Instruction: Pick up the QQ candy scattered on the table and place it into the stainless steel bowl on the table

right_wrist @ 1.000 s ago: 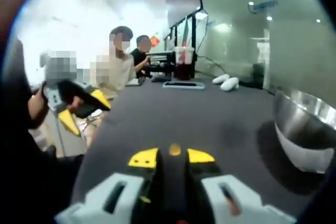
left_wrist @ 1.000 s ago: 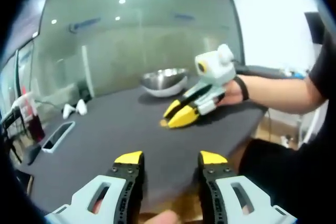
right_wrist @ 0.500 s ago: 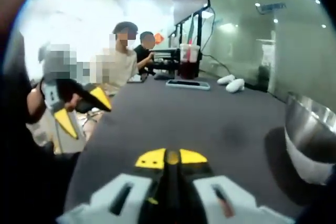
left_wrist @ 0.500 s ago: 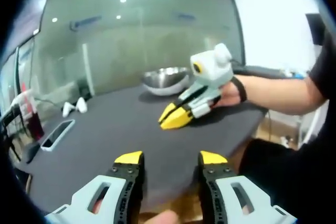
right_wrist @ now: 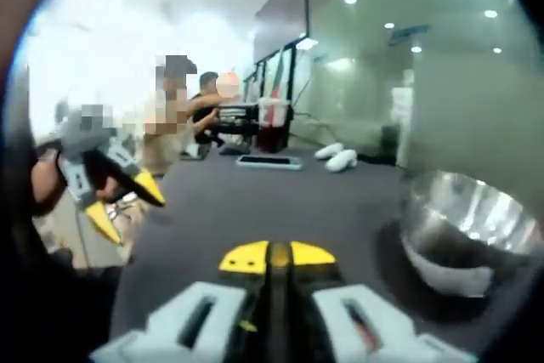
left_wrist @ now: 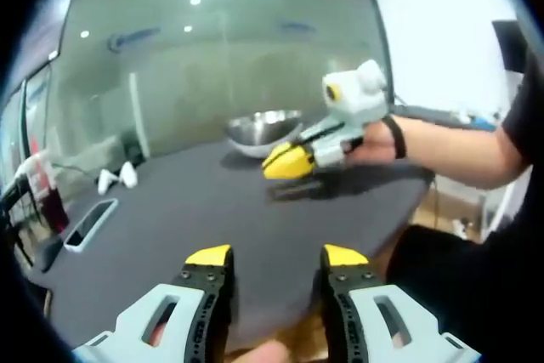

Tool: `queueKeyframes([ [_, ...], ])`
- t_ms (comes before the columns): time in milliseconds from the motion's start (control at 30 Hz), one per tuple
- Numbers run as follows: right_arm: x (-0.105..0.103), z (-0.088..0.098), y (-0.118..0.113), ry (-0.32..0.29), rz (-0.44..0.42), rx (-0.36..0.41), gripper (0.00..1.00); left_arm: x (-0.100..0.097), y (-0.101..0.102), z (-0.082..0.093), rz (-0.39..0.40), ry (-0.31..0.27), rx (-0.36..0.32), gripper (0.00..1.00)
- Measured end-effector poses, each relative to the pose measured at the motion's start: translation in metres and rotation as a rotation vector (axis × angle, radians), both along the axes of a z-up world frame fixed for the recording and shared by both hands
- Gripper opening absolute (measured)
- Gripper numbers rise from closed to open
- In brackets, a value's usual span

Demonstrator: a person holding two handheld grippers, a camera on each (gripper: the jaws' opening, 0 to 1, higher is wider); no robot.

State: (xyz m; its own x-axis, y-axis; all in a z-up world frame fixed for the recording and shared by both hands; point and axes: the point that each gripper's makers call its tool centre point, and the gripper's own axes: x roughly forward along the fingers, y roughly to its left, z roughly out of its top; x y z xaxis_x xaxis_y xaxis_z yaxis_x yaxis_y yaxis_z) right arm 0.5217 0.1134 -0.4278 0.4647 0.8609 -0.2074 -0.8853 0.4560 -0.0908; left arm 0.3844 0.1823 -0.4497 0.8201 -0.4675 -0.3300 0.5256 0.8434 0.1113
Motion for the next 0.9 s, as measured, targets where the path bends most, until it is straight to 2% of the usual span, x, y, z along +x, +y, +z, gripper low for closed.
queueKeyframes([
  [133, 0.016, 0.018, -0.037, -0.019, -0.107, 0.044, 0.09, 0.004, 0.003, -0.002, -0.007, 0.003, -0.001, 0.42],
  [333, 0.032, 0.038, -0.07, -0.038, -0.191, 0.093, 0.09, 0.006, -0.002, 0.0, -0.018, -0.002, 0.001, 0.42],
  [633, 0.065, 0.065, -0.097, -0.086, -0.33, 0.157, 0.09, 0.005, -0.009, 0.003, -0.03, -0.007, 0.006, 0.42],
  [900, 0.111, 0.066, -0.11, -0.054, -0.528, 0.193, 0.09, 0.003, -0.011, 0.006, -0.027, -0.014, 0.003, 0.42],
])
